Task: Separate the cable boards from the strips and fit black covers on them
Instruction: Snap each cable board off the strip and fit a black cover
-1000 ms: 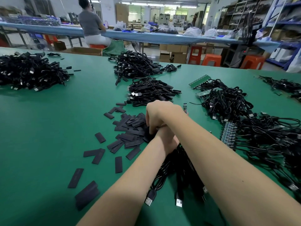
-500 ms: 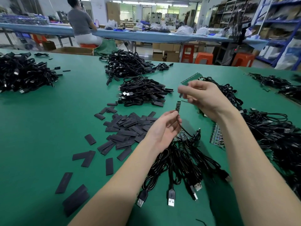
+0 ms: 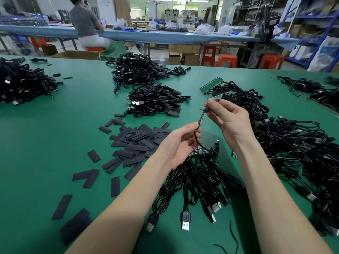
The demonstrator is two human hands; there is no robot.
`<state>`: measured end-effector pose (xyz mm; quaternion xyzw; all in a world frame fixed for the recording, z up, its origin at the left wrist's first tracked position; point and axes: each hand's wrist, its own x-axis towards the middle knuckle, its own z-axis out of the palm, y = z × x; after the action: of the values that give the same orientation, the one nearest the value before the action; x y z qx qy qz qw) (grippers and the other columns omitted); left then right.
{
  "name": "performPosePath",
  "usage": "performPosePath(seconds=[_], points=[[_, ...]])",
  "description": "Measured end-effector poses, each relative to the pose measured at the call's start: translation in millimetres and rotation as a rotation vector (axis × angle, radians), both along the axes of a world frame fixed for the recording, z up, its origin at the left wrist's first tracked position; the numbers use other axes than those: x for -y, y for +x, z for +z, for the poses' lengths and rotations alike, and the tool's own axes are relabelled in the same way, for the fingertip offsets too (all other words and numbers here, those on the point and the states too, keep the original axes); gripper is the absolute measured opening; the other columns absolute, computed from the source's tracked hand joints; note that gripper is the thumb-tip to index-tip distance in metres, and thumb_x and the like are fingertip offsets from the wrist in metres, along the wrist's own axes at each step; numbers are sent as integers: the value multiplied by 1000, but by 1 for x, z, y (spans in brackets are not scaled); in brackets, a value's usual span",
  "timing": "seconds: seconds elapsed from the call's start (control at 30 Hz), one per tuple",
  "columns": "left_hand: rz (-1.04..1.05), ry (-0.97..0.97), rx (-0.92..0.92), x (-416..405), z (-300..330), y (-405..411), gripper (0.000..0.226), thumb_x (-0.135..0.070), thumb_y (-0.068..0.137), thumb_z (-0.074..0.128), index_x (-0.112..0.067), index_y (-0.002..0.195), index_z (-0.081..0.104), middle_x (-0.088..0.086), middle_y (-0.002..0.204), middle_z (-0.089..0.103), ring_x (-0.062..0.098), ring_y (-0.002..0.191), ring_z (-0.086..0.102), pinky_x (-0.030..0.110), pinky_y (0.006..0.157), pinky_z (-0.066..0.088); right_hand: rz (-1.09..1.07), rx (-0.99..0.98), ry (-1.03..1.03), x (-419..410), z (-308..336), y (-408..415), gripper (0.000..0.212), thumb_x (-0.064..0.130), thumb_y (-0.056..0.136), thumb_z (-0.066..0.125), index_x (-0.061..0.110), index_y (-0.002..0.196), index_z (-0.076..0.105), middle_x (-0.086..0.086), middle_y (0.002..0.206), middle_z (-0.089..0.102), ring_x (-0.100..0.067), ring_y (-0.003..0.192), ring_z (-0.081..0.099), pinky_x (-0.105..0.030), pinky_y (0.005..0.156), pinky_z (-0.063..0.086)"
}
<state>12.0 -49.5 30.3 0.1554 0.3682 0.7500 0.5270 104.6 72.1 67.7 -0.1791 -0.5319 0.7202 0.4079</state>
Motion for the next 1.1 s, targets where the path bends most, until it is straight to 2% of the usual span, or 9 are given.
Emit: performPosePath(seconds=[0.33, 0.57, 0.67, 0.8, 0.9, 1.0, 1.1], points=[[-18, 33, 2, 0, -1, 0, 25, -11, 93, 63, -11, 74, 79, 1, 73, 65, 9, 60, 60, 20, 60, 53, -56, 53, 148, -1, 3, 5, 15, 5, 81, 81, 1, 94, 75, -7, 75, 76, -15, 73, 71, -23, 75, 57], [-33, 29, -20, 1, -2, -3, 19, -10, 91, 65, -8, 78, 79, 2, 74, 65, 9, 60, 60, 20, 60, 54, -32, 74, 226, 2, 5, 6, 9, 3, 80, 82, 7, 87, 76, -6, 73, 75, -17, 72, 71, -26, 76, 58], [-68, 23, -82, 6, -1, -7, 7, -10, 82, 70, -5, 87, 73, 4, 75, 65, 10, 61, 59, 21, 62, 54, 47, 103, 172, 1, 6, 11, 12, 5, 77, 83, 7, 87, 77, -8, 78, 75, -16, 73, 71, -23, 75, 57], [-135, 31, -218, 13, 2, -16, 10, -4, 89, 65, -3, 99, 66, 4, 77, 65, 10, 64, 58, 22, 65, 54, 236, 136, 76, -1, 9, 20, 21, 20, 62, 85, 14, 82, 79, -4, 82, 75, -9, 74, 69, -18, 73, 55], [-167, 37, -230, 15, 4, -15, 13, -2, 89, 64, -2, 102, 65, 4, 77, 64, 11, 64, 58, 22, 66, 54, 297, 110, 26, 1, 8, 24, 20, 22, 60, 84, 17, 80, 79, -2, 84, 76, -7, 73, 70, -16, 70, 55], [-176, 21, -220, 16, 4, -14, 22, -6, 81, 67, -2, 103, 64, 5, 76, 64, 11, 62, 57, 22, 65, 54, 309, 135, 87, 0, 10, 27, 22, 18, 61, 84, 16, 82, 78, -4, 79, 75, -10, 74, 71, -19, 72, 56], [-194, 37, -223, 17, 6, -16, 15, -3, 84, 69, -4, 99, 66, 5, 76, 64, 11, 63, 58, 23, 65, 55, 337, 138, 141, 0, 15, 30, 22, 19, 62, 87, 17, 83, 79, -4, 76, 72, -12, 76, 71, -23, 76, 57]])
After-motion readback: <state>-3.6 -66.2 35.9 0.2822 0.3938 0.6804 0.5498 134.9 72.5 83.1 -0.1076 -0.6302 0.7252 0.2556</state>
